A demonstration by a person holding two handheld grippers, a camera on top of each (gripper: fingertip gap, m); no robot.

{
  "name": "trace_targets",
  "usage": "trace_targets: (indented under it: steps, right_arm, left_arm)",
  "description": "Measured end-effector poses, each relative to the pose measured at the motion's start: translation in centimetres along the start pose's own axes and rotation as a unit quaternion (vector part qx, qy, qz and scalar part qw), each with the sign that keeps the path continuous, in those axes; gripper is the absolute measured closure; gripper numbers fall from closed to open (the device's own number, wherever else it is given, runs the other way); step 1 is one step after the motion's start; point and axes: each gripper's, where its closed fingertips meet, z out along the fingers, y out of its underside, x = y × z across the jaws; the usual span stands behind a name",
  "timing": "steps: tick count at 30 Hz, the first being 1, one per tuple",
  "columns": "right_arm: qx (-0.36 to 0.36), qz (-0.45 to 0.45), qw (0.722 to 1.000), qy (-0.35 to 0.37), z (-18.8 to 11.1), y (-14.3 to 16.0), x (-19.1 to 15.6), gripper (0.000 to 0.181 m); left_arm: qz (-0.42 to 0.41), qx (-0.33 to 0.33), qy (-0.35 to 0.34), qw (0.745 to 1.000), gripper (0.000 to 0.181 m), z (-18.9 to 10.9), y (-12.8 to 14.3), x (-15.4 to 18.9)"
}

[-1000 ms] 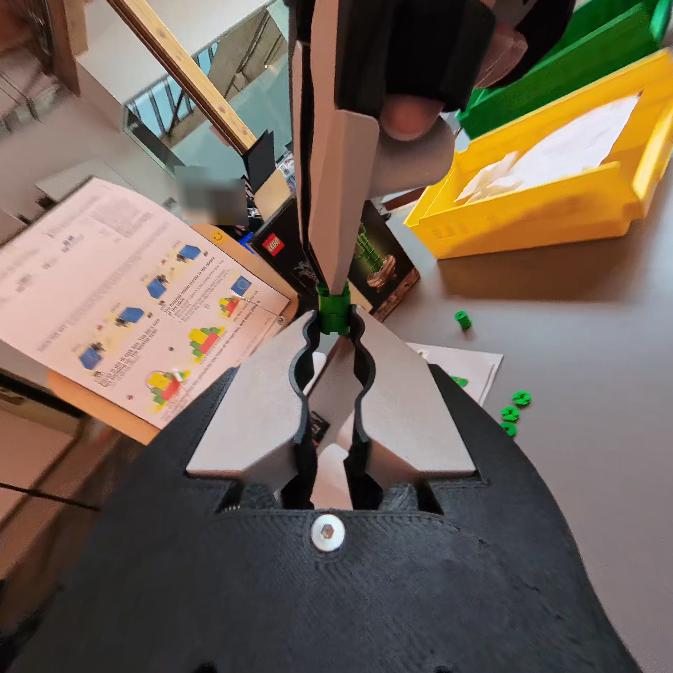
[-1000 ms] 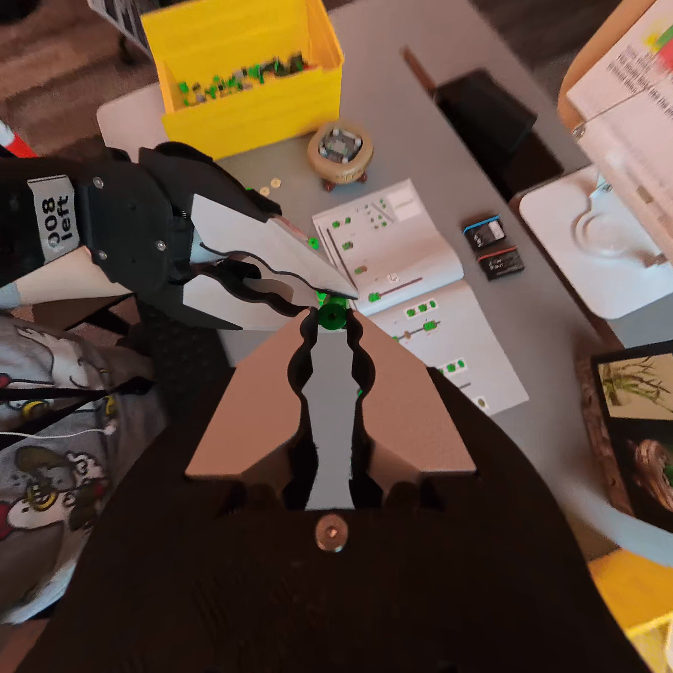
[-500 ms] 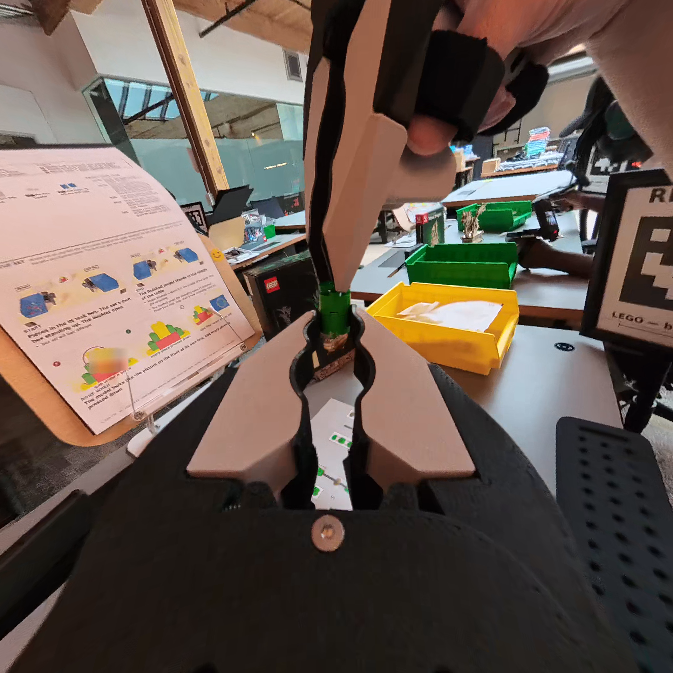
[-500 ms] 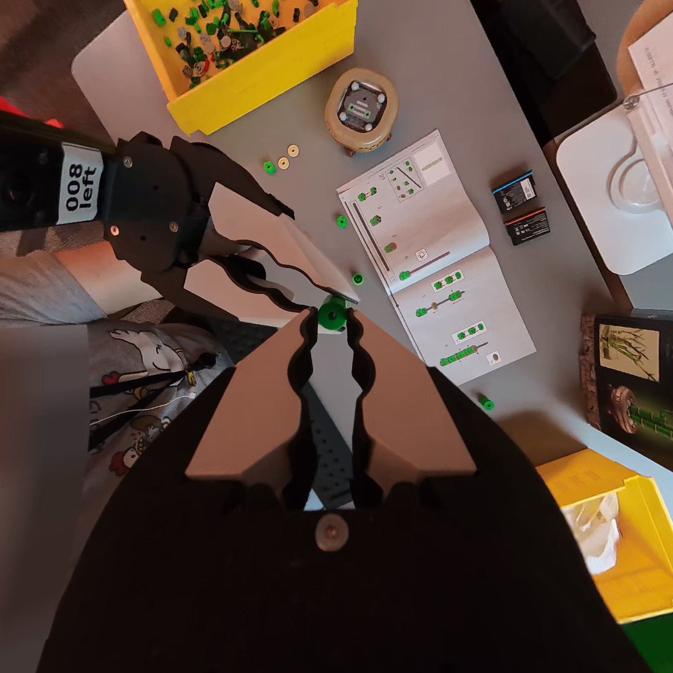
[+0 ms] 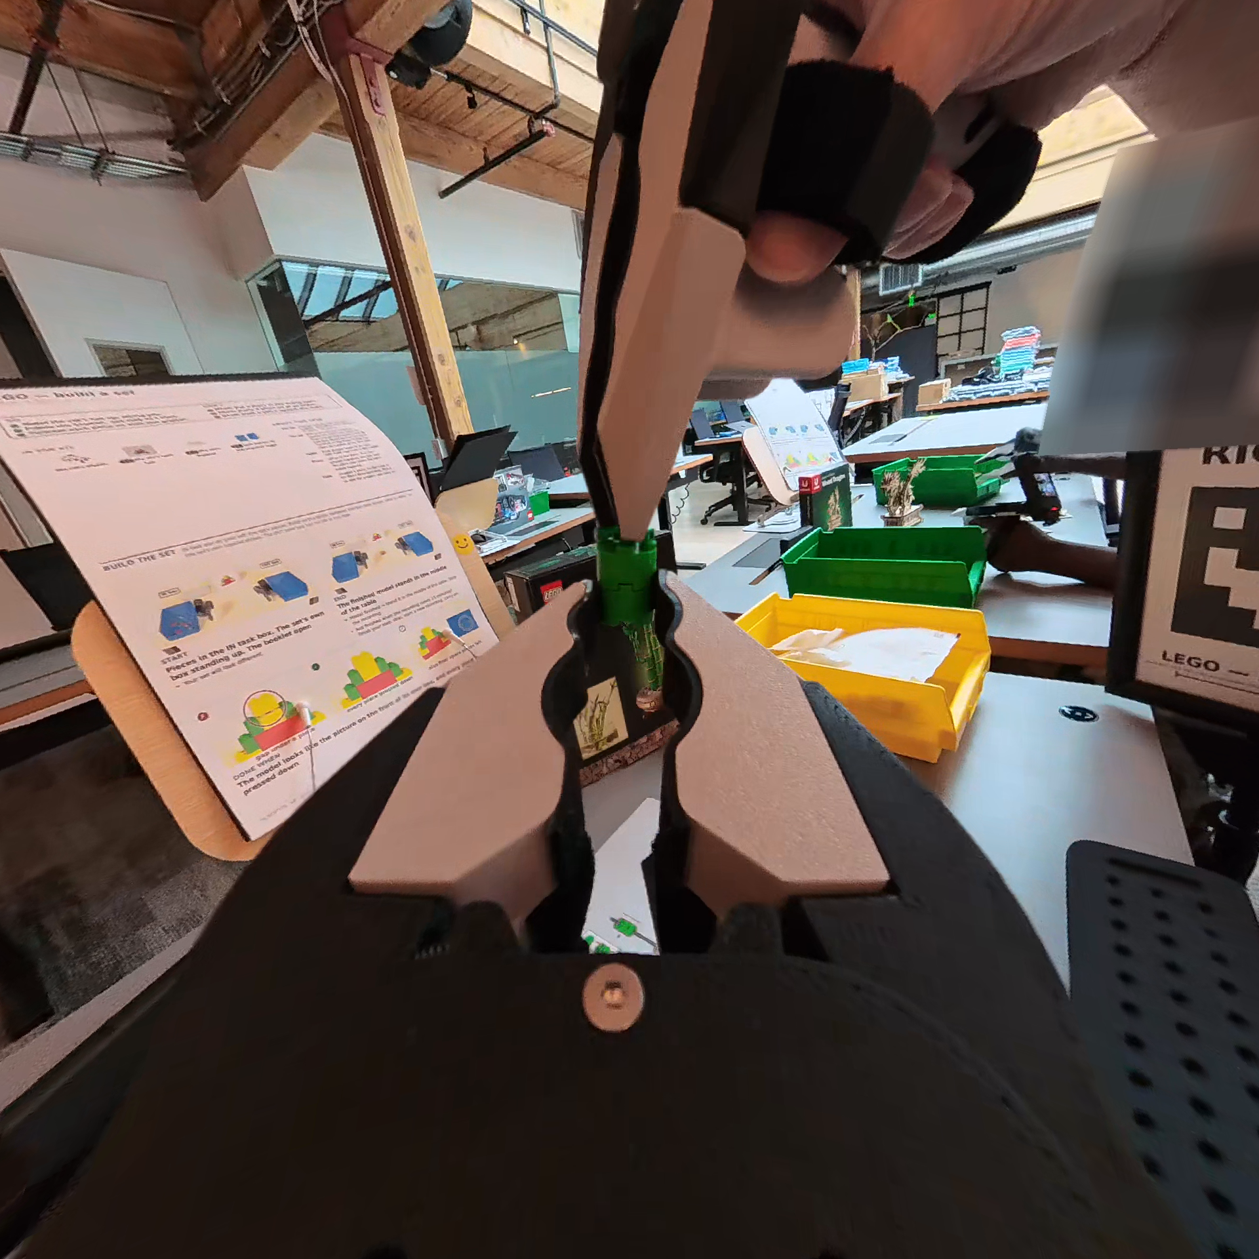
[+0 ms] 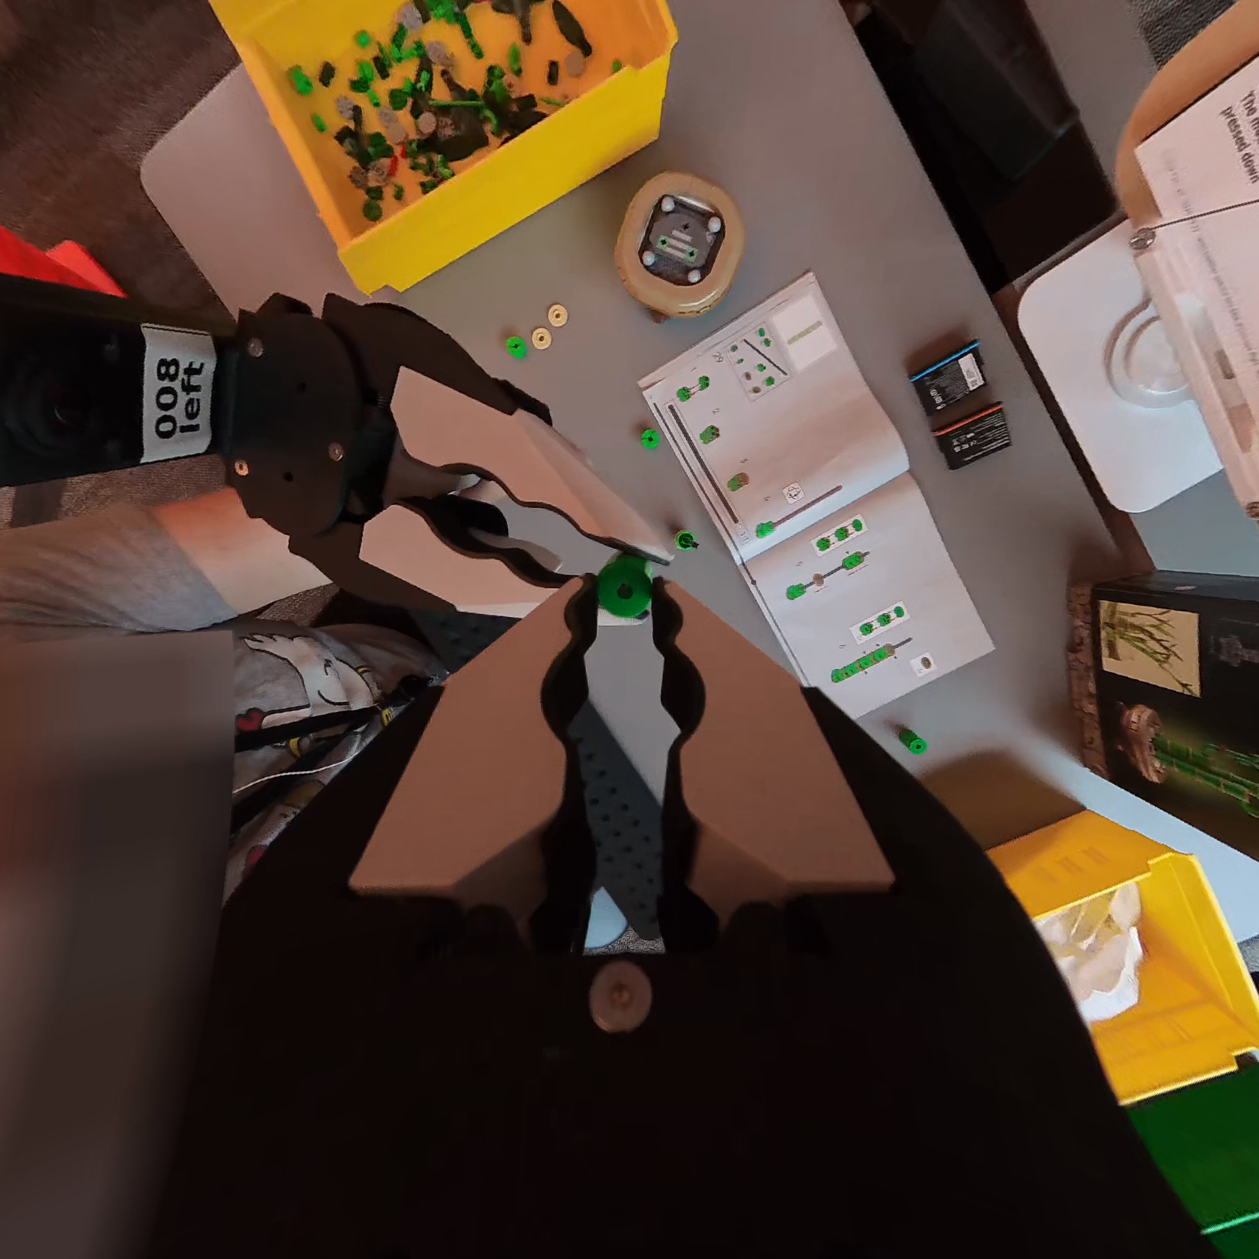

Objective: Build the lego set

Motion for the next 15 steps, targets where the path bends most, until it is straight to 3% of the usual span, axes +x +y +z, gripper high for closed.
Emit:
trace_targets:
  steps: [15]
  right_arm:
    - [0.000, 0.023, 0.999, 0.030, 0.3, -1.2, -0.2, 0.166]
  left_arm:
    - [-0.027, -0.005, -0.009, 1.000, 0.169, -0.6, -0.2, -1.1]
